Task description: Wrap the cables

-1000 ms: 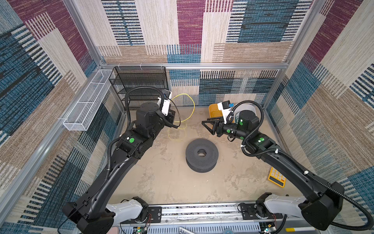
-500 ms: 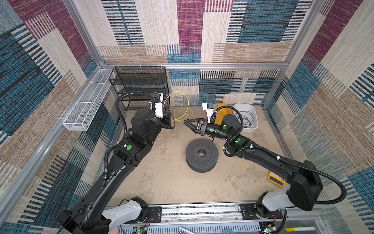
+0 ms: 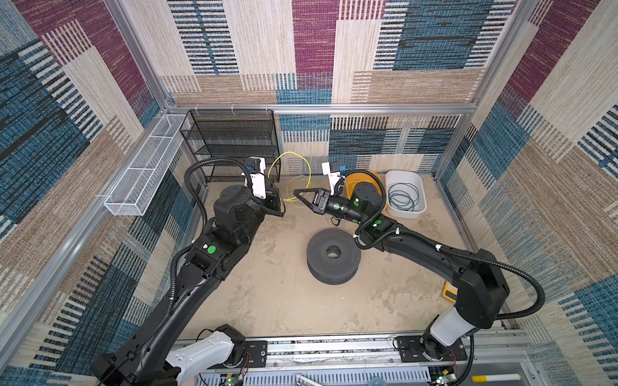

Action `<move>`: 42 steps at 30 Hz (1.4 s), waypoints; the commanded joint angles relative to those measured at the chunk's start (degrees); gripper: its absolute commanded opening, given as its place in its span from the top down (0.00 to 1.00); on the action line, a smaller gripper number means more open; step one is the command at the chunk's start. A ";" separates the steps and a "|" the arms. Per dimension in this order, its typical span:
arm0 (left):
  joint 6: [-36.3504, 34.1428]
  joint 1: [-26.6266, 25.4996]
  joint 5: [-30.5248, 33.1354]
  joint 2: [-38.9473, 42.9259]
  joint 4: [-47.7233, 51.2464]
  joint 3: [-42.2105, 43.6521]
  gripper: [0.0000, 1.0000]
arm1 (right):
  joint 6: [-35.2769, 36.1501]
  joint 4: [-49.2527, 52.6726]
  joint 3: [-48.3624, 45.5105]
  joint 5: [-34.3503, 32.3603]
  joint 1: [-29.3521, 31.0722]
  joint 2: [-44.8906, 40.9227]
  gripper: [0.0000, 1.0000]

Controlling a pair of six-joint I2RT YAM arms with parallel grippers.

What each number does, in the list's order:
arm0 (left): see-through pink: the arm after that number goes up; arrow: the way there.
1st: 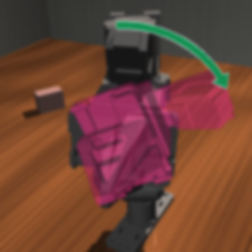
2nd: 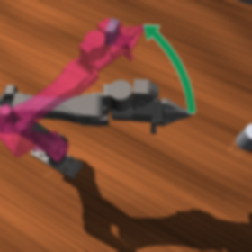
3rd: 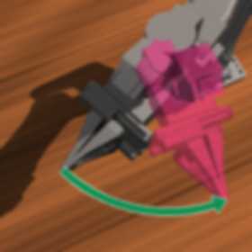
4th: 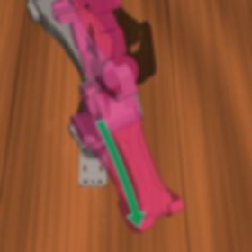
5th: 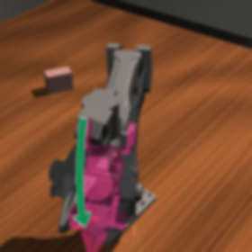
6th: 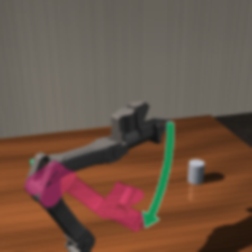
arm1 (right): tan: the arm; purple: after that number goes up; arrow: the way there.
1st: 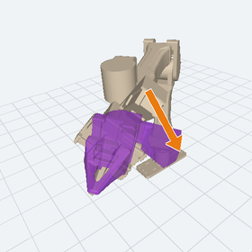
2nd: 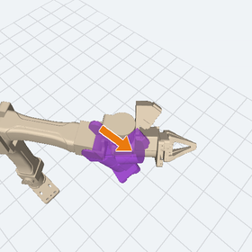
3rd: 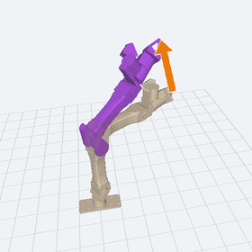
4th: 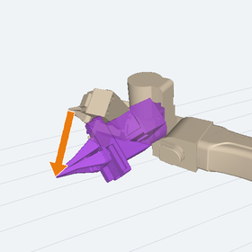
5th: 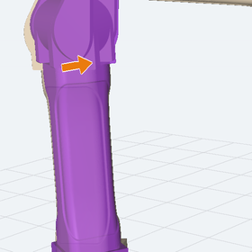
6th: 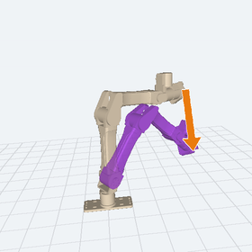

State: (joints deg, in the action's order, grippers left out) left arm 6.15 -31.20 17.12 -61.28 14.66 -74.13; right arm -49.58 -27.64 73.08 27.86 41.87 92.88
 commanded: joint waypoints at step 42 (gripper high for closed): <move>-5.86 8.77 -3.47 -11.09 21.17 -9.05 1.00 | 47.04 43.75 4.75 -26.88 -4.96 -3.05 0.43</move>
State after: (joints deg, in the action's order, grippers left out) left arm -3.11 -22.90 10.66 -70.78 37.10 -81.36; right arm -1.69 16.27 79.64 -9.93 36.88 90.89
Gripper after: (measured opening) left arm 0.054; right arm 0.552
